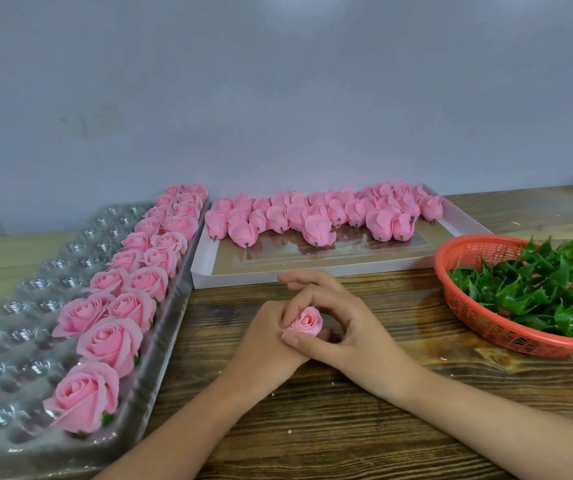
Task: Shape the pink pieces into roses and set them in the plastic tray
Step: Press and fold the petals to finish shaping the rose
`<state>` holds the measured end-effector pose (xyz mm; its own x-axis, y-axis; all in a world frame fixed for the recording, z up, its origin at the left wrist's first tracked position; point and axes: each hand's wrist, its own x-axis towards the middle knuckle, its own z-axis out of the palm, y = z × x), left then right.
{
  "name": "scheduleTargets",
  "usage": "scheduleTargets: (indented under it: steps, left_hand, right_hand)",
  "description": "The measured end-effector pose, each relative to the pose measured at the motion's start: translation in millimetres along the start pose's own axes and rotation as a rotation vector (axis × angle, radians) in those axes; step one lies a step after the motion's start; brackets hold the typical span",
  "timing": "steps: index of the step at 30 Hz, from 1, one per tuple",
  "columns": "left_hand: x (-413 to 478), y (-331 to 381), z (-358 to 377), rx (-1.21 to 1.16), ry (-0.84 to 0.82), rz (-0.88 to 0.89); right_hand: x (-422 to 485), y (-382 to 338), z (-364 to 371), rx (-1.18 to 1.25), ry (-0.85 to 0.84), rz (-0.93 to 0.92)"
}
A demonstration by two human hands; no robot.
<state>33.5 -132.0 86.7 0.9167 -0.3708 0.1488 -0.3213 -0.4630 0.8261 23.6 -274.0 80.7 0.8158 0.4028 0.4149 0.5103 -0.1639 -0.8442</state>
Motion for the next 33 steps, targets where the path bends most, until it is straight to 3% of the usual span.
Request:
scheduleTargets:
  steps: [7, 10, 15, 20, 33]
  left_hand:
    - [-0.2, -2.3, 1.4, 0.000, 0.033, 0.015]
    - [-2.3, 2.5, 3.2, 0.141, -0.009, 0.023]
    - [-0.1, 1.6, -3.0, -0.017, 0.003, 0.005]
    - [-5.0, 4.7, -6.0, -0.252, 0.016, -0.003]
    - [-6.8, 3.4, -5.7, -0.307, 0.060, 0.009]
  right_hand:
    - [0.5, -1.5, -1.9, 0.083, -0.004, -0.035]
    - [0.8, 2.3, -1.9, 0.086, -0.024, -0.017]
    - [2.3, 6.1, -0.9, 0.046, -0.058, 0.014]
    - [4.6, 3.2, -3.5, 0.280, 0.010, 0.098]
    - [5.6, 5.8, -4.2, 0.301, 0.048, 0.175]
